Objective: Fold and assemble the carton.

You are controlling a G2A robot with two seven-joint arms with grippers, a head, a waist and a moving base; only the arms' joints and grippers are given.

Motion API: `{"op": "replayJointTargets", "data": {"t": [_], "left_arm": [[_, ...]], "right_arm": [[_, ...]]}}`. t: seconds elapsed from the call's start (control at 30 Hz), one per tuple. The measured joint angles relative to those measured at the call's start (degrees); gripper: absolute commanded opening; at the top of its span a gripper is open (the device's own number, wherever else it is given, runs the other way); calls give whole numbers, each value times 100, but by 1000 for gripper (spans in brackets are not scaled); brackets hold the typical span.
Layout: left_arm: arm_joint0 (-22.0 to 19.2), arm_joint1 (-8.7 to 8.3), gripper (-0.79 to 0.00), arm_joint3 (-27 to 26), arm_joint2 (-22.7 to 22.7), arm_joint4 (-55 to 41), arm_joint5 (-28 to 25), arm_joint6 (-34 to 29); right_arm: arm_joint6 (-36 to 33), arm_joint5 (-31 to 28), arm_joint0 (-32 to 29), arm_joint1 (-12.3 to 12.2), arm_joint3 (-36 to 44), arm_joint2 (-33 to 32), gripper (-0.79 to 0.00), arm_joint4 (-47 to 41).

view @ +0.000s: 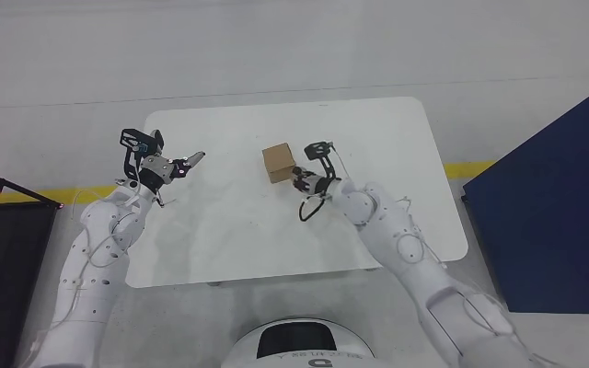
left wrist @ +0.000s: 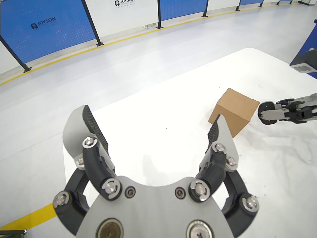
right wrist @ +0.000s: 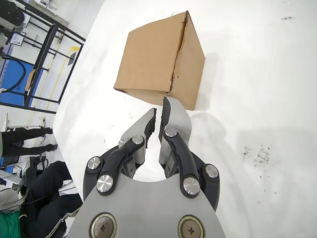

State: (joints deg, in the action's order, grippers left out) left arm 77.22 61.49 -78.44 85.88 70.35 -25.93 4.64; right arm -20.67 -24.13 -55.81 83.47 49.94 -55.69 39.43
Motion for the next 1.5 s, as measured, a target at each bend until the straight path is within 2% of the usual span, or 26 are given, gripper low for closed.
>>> {"op": "replayJointTargets", "data": {"t": [0.23,0.37,0.57,0.7,0.87,1.07,1.17,1.3,1.43,1.47,1.5], "left_arm": [[0,0,0,0,0,0,0,0],[0,0,0,0,0,0,0,0],[0,0,0,0,0,0,0,0],[0,0,0,0,0,0,0,0],[0,0,0,0,0,0,0,0],[0,0,0,0,0,0,0,0],[0,0,0,0,0,0,0,0],[0,0,0,0,0,0,0,0],[0,0,0,0,0,0,0,0],[0,0,0,0,0,0,0,0],[0,0,0,0,0,0,0,0]], "right_arm": [[-464,-550,-81,-6,500,345,-785,415],[-616,-209,150,139,542,672,-785,403],[-335,254,663,437,17,1077,-785,166],[-71,273,916,566,-566,1102,-785,-130],[146,146,1047,612,-1112,1019,-785,-343],[592,-349,940,517,-1373,813,-785,-349],[851,-865,782,413,-1209,738,-785,-124],[1339,-1521,409,168,-726,485,-785,373],[1708,-1711,-169,-157,85,-39,-782,842],[1755,-1756,-337,-241,329,-215,-730,903],[1801,-1850,-585,-358,690,-476,-625,970]]}}
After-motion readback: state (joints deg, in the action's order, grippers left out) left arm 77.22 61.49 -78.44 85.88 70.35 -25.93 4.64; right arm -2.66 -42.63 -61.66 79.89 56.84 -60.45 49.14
